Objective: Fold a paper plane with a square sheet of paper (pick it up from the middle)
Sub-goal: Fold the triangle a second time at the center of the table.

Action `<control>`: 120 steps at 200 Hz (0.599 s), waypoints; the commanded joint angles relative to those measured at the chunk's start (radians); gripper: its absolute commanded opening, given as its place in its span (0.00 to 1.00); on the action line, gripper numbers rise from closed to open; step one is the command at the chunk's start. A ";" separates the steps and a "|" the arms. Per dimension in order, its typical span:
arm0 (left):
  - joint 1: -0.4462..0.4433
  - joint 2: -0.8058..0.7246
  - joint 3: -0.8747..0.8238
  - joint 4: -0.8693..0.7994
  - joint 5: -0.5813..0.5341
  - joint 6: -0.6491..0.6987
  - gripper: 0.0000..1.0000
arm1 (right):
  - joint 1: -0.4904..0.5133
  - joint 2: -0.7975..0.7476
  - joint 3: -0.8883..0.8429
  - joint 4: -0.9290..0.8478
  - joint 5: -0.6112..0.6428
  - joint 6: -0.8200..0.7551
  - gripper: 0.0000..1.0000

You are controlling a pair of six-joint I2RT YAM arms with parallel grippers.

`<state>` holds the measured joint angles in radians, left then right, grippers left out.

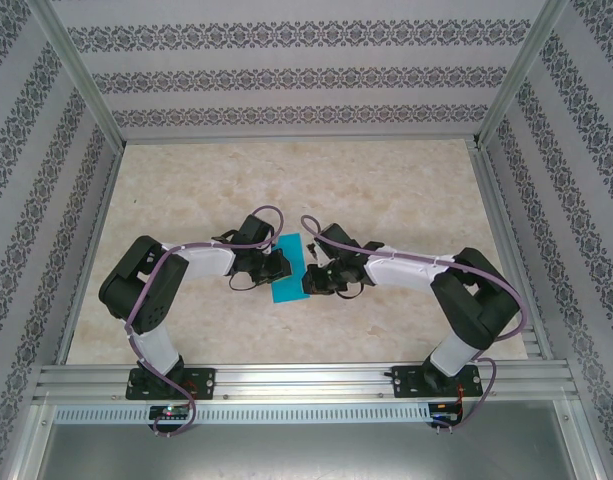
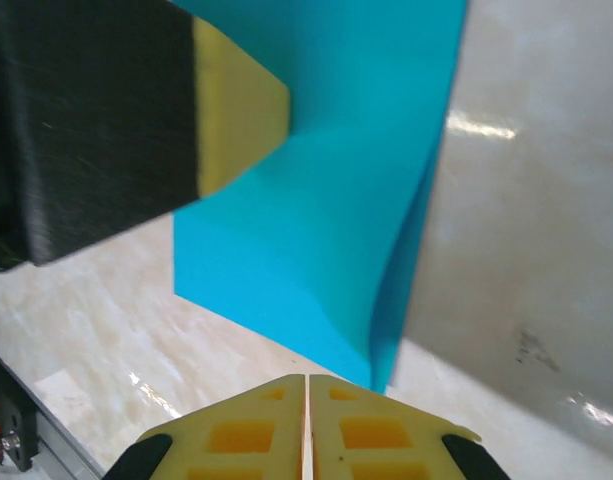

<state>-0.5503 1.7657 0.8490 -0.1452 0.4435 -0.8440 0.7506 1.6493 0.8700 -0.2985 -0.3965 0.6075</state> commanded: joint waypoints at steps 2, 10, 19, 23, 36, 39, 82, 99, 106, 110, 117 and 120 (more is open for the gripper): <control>-0.008 0.054 -0.031 -0.067 -0.071 0.001 0.13 | 0.003 0.038 0.033 0.043 -0.024 -0.010 0.10; -0.008 0.055 -0.031 -0.067 -0.069 0.002 0.13 | 0.003 0.050 0.037 0.047 -0.025 -0.009 0.10; -0.008 0.054 -0.030 -0.067 -0.068 0.002 0.13 | 0.003 0.061 0.039 0.049 -0.022 -0.008 0.10; -0.008 0.054 -0.029 -0.066 -0.067 0.002 0.13 | 0.004 0.066 0.041 0.048 -0.021 -0.009 0.10; -0.009 0.052 -0.031 -0.063 -0.064 0.001 0.13 | 0.002 0.080 0.041 0.045 -0.013 -0.009 0.09; -0.008 0.051 -0.031 -0.063 -0.064 0.000 0.13 | 0.001 0.083 0.040 0.044 -0.012 -0.010 0.09; -0.009 0.026 -0.017 -0.052 -0.048 0.016 0.14 | -0.008 0.121 0.021 0.024 0.018 -0.014 0.08; -0.009 0.012 -0.005 -0.033 -0.026 0.029 0.15 | -0.010 0.134 0.011 0.020 0.018 -0.011 0.08; -0.009 0.003 -0.001 -0.022 -0.017 0.032 0.16 | -0.011 0.137 0.009 0.020 0.018 -0.009 0.08; -0.008 -0.002 0.000 -0.014 -0.011 0.032 0.16 | -0.011 0.139 0.006 0.021 0.018 -0.007 0.08; -0.010 -0.013 0.002 0.000 0.000 0.034 0.17 | -0.010 0.142 0.003 0.020 0.018 -0.004 0.08; -0.010 -0.019 0.002 0.005 0.004 0.034 0.17 | -0.010 0.144 0.001 0.019 0.018 -0.003 0.08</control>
<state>-0.5503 1.7603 0.8516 -0.1421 0.4549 -0.8391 0.7475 1.7607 0.8902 -0.2733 -0.3981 0.6075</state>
